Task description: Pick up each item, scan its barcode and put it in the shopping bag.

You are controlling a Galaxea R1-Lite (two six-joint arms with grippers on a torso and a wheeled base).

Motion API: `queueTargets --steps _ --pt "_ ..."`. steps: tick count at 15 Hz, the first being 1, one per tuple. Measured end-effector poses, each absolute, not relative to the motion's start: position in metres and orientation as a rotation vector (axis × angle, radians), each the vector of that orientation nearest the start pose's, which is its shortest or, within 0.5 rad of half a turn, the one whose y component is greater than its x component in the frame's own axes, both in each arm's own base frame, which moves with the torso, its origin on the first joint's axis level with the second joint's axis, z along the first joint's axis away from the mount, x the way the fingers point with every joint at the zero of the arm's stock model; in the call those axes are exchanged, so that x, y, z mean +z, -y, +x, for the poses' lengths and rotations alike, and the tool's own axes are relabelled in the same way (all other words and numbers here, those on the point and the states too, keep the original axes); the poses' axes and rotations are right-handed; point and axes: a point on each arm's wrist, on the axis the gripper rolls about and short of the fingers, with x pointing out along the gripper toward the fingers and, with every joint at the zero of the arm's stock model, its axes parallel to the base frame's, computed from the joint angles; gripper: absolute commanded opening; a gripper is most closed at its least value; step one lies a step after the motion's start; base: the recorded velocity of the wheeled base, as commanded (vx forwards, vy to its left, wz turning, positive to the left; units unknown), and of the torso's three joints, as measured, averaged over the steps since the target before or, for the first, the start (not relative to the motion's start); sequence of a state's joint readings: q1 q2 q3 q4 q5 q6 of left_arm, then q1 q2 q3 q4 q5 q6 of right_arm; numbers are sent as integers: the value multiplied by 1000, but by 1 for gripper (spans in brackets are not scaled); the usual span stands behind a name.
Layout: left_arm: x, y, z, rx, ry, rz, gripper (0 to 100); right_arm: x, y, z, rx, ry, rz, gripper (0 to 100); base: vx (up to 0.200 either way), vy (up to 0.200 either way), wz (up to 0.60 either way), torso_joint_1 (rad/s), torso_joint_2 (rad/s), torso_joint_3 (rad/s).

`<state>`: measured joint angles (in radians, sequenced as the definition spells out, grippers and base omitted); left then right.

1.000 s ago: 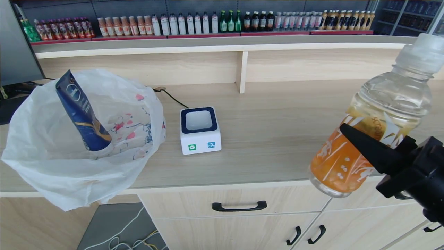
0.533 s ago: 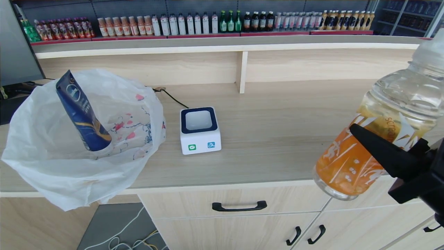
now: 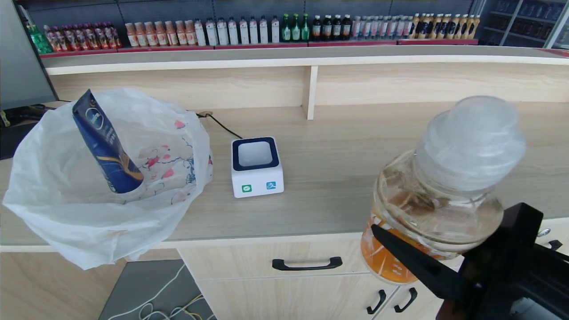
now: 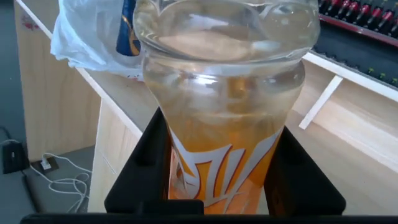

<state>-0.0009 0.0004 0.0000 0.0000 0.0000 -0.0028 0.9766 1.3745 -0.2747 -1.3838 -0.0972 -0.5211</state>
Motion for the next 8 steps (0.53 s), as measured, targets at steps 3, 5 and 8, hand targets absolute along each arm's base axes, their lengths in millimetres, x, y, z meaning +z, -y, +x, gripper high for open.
queueTargets --steps 3,5,8 --pt "75 0 -23 -1 0 -3 100 207 -193 100 839 541 -416 0 0 0 0 0 0 0" --pt "75 0 -23 -1 0 -3 100 201 -207 97 933 589 -485 0 0 0 0 0 0 0" --pt "75 0 -23 -1 -1 -3 100 196 -213 95 1013 704 -574 0 0 0 0 0 0 0"
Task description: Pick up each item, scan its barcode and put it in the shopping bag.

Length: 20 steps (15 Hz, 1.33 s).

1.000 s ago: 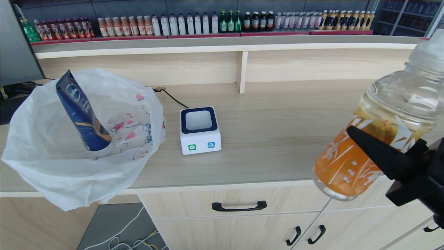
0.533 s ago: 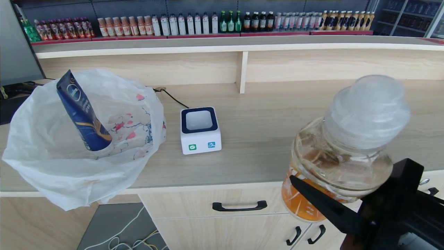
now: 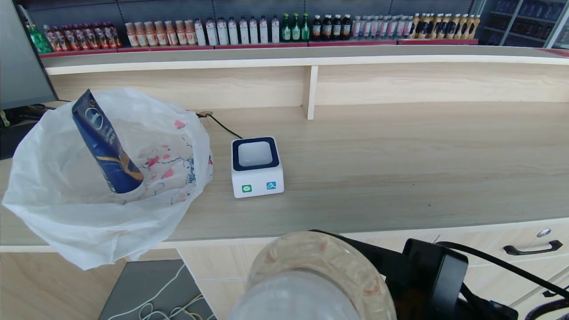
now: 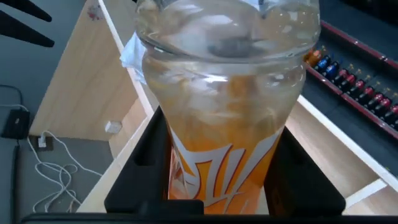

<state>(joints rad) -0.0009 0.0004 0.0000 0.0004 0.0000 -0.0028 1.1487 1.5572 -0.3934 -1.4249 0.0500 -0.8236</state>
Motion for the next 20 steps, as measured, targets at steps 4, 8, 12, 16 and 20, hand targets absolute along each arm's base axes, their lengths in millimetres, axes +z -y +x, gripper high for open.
queueTargets --steps 4,8,12,16,20 --pt "75 0 -23 0 0 -3 100 194 -212 89 1100 950 -714 0 0 0 0 0 0 0" --pt "75 0 -23 0 0 -3 100 188 -204 87 1020 1161 -887 0 0 0 0 0 0 0" --pt "75 0 -23 0 0 -3 100 188 -202 90 955 1212 -980 0 0 0 0 0 0 0" --pt "75 0 -23 0 0 -3 100 190 -202 96 900 1240 -1031 0 0 0 0 0 0 0" --pt "75 0 -23 -1 0 -3 100 193 -203 97 822 1312 -1124 0 0 0 0 0 0 0"
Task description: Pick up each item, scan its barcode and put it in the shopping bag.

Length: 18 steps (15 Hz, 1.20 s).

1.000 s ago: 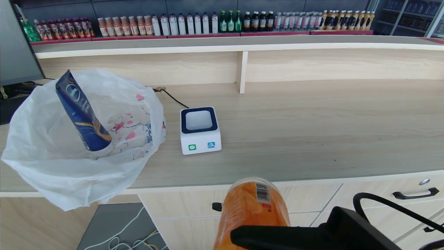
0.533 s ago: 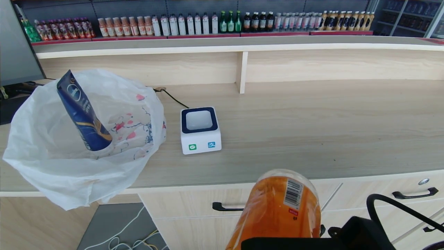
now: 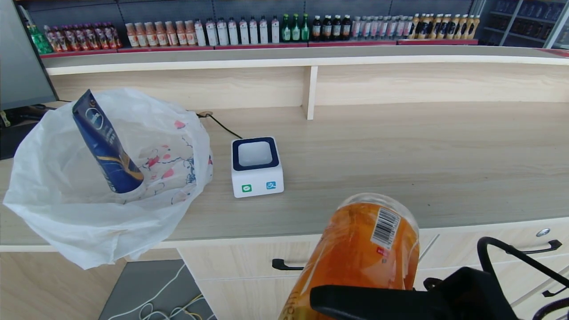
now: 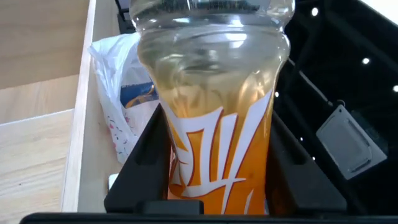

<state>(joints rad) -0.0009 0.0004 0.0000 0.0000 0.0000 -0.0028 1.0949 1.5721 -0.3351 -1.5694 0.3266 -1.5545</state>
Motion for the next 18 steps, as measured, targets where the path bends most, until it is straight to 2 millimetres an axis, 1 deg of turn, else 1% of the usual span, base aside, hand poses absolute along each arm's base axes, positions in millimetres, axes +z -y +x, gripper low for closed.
queueTargets --steps 4,9,14,18 --pt "75 0 -23 0 0 -3 100 198 -205 97 737 1387 -1201 0 0 0 0 0 0 0" --pt "75 0 -23 -1 0 -3 100 201 -206 98 679 1430 -1245 0 0 0 0 0 0 0" --pt "75 0 -23 -1 0 -3 100 204 -207 98 666 1438 -1242 0 0 0 0 0 0 0" --pt "75 0 -23 -1 0 -3 100 202 -207 98 676 1433 -1243 0 0 0 0 0 0 0"
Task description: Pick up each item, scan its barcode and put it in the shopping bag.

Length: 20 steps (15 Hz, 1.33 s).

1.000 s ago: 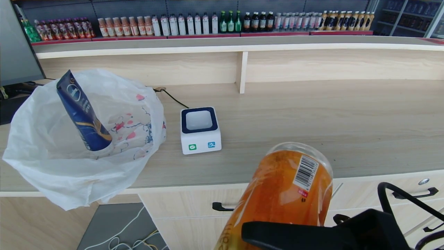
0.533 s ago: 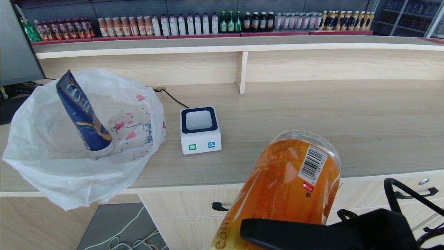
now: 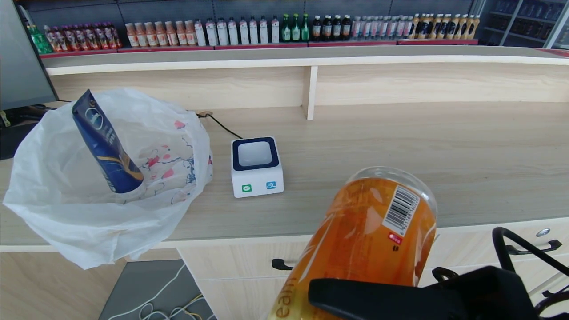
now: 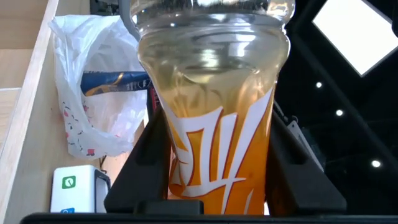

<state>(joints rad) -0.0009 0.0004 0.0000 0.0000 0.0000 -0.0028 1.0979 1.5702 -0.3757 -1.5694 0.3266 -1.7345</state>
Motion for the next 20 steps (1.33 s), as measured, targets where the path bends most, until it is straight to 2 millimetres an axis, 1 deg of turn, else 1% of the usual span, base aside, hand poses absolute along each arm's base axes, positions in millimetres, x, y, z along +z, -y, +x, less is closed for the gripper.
queueTargets --steps 2,5,8,11,13,16,20 --pt "75 0 -23 0 0 -3 100 201 -207 96 695 1426 -1228 0 0 0 0 0 0 0" --pt "75 0 -23 0 0 -3 100 201 -208 92 775 1387 -1138 0 0 0 0 0 0 0" --pt "75 0 -23 0 0 -3 100 195 -206 90 951 1228 -945 0 0 0 0 0 0 0" --pt "75 0 -23 -1 0 -2 100 188 -202 88 1082 1072 -785 0 0 0 0 0 0 0" --pt "75 0 -23 -1 0 -3 100 184 -201 88 1179 931 -629 0 0 0 0 0 0 0" --pt "75 0 -23 0 0 -3 100 183 -199 88 1229 836 -526 0 0 0 0 0 0 0" --pt "75 0 -23 -1 0 -3 100 182 -195 98 1197 765 -486 0 0 0 0 0 0 0"
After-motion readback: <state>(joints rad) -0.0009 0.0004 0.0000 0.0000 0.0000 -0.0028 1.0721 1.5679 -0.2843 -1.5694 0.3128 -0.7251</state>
